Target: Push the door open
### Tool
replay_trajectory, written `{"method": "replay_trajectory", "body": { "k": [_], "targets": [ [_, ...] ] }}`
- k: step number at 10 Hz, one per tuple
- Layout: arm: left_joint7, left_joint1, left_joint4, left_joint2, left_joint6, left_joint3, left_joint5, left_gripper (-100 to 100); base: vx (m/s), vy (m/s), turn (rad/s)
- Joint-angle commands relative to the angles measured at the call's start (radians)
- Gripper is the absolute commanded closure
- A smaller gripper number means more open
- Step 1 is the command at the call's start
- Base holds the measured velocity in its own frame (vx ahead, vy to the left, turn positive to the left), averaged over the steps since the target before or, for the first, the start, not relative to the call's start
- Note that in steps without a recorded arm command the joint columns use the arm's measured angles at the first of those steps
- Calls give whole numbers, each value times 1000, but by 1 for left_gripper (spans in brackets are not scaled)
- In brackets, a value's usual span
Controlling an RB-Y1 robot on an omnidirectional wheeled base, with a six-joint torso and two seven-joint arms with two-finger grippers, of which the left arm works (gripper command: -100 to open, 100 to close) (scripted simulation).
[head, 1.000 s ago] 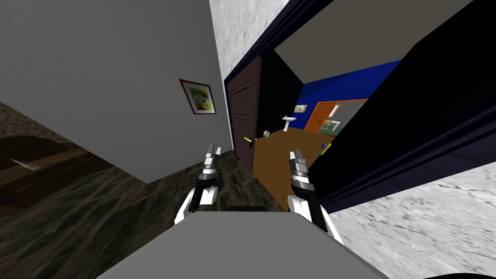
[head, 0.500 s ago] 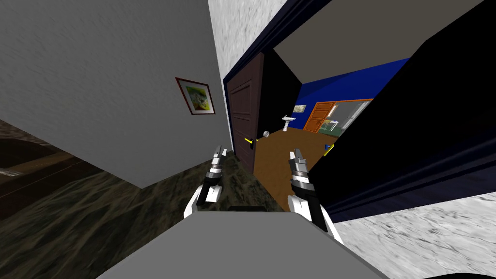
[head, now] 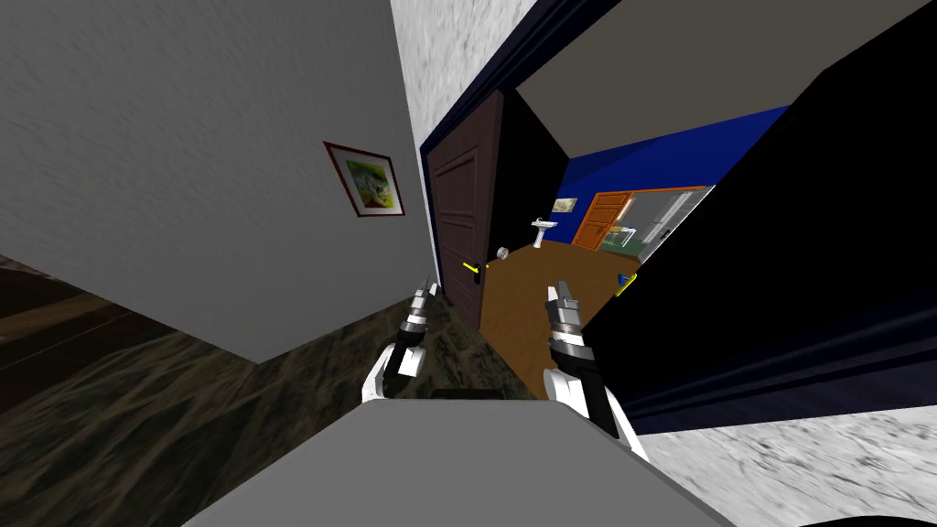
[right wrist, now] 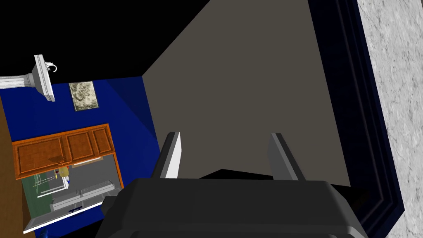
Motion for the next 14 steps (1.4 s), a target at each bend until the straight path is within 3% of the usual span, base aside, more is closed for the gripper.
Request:
{"method": "replay_trajectory", "body": {
  "k": [1, 14],
  "targets": [
    [13, -29, 46, -1, 4, -20, -8, -100, 75, 60, -44],
    [135, -249, 411, 10, 28, -163, -57, -100, 94, 75, -38]
  ]
}}
